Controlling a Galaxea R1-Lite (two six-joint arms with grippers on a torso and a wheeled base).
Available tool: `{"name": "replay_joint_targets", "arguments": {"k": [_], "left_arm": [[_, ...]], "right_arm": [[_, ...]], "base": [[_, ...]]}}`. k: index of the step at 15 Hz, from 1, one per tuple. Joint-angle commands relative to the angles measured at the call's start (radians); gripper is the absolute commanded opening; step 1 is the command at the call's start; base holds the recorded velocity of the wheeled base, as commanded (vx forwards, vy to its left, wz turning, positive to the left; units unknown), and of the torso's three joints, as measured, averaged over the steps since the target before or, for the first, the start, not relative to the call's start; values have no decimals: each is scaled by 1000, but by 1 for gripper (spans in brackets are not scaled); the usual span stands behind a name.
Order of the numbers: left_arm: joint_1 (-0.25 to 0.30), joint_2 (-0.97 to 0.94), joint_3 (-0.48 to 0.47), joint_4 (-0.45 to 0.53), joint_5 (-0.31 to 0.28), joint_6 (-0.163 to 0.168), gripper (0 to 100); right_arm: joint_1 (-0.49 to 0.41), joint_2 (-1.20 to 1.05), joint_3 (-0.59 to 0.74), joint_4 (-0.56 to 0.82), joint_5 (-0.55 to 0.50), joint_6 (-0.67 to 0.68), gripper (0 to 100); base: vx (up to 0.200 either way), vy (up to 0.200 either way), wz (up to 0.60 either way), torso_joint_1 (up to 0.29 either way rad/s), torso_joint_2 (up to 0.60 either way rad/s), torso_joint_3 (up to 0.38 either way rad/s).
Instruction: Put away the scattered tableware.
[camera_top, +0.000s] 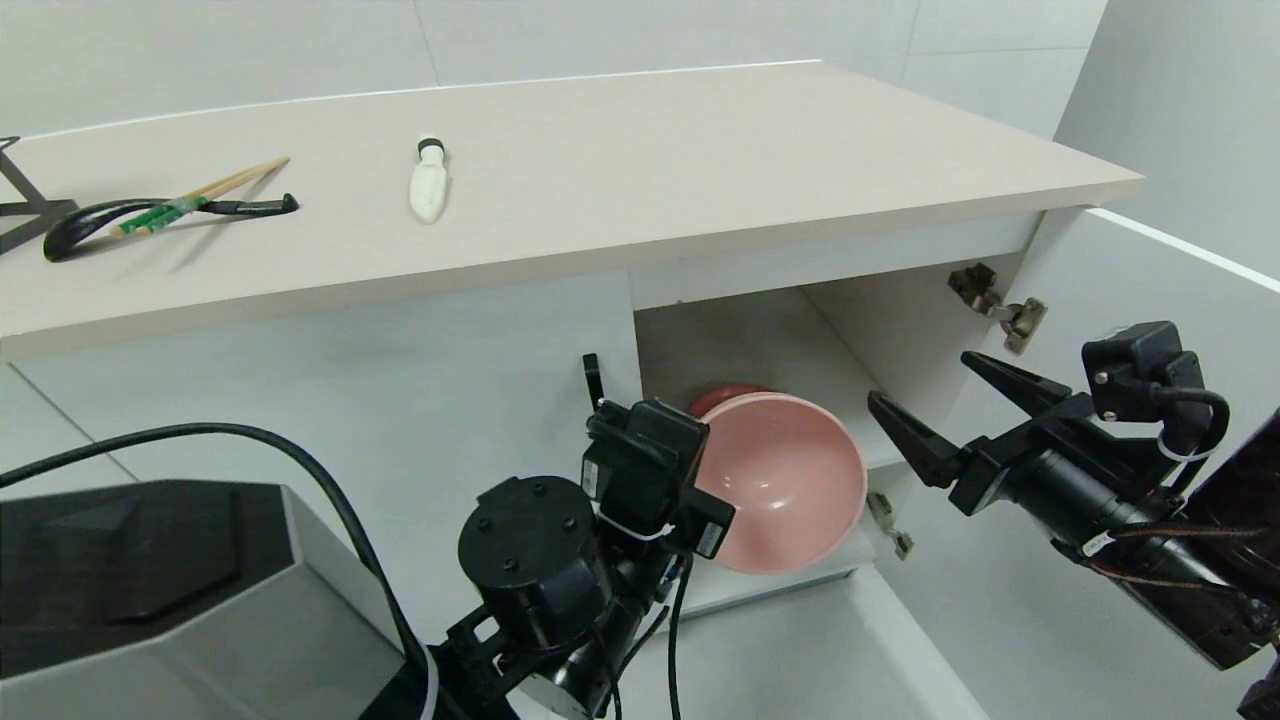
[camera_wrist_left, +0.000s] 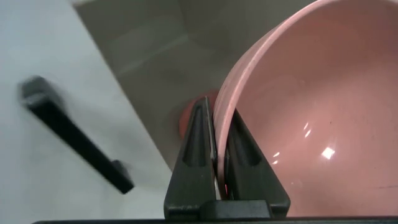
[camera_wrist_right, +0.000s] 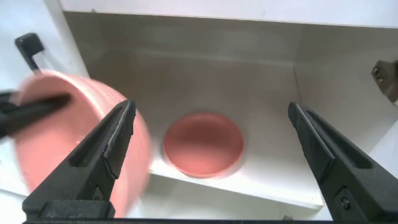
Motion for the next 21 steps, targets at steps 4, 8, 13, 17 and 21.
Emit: {"name": "replay_joint_targets", "arguments": {"k": [4, 8, 13, 17, 21], "left_arm": [[33, 118, -134, -1, 2, 10, 0], [47, 181, -300, -1, 1, 35, 0], [47, 222, -409, -1, 2, 35, 0], [30, 248, -447, -1, 1, 35, 0], [10, 248, -452, -1, 1, 35, 0]], "right_arm": [[7, 1, 13, -1, 0, 8, 100], [1, 56, 13, -1, 0, 17, 100], [-53, 99, 4, -1, 0, 63, 100], [-166, 161, -34, -1, -1, 64, 100], [-160, 151, -37, -1, -1, 64, 100]], "base": [[0, 0, 0, 0, 0, 0], [0, 0, 0, 0, 0, 0], [0, 0, 0, 0, 0, 0], [0, 0, 0, 0, 0, 0], [0, 0, 0, 0, 0, 0]]}}
